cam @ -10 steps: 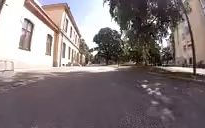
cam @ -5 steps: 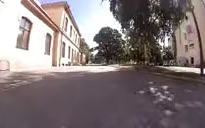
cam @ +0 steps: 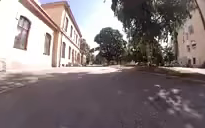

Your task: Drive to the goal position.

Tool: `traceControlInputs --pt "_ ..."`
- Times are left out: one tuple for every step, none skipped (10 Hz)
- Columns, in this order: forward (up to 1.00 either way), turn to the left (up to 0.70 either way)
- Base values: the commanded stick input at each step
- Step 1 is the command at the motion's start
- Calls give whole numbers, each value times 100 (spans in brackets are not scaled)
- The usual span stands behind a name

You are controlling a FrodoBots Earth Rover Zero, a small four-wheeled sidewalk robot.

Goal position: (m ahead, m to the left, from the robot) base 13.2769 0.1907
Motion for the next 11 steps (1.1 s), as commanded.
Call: traceControlInputs --pt "85 0" --pt "85 0" --pt "85 0" --pt "85 0" --pt "85 0" --pt "85 0" --pt "85 0" --pt "85 0" --pt "85 0" --pt "85 0" --pt "85 0"
